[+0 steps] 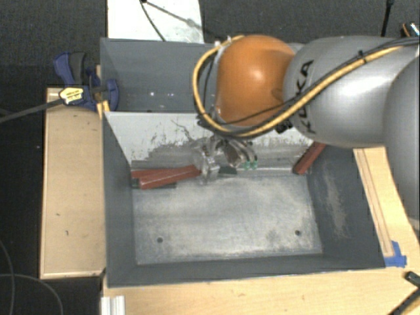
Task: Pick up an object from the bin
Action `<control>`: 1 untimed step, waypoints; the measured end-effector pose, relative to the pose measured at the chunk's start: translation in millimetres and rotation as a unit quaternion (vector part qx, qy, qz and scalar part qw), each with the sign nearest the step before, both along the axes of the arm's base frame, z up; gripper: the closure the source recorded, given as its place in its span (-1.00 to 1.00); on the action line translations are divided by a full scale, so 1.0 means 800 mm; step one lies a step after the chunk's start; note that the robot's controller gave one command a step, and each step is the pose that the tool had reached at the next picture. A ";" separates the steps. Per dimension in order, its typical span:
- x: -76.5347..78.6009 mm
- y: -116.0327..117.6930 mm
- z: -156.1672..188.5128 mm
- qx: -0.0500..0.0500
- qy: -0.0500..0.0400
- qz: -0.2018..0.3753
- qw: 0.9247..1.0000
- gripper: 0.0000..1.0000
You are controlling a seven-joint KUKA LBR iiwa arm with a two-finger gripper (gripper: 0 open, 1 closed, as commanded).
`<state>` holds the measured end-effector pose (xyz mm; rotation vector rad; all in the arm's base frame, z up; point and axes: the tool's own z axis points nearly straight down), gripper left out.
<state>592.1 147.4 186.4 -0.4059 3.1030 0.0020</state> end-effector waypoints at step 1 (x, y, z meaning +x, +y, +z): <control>-0.009 0.007 0.046 0.000 0.002 0.002 1.000 1.00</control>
Offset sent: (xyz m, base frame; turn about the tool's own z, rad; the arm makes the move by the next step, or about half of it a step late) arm -0.0085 0.0053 0.0337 -0.0031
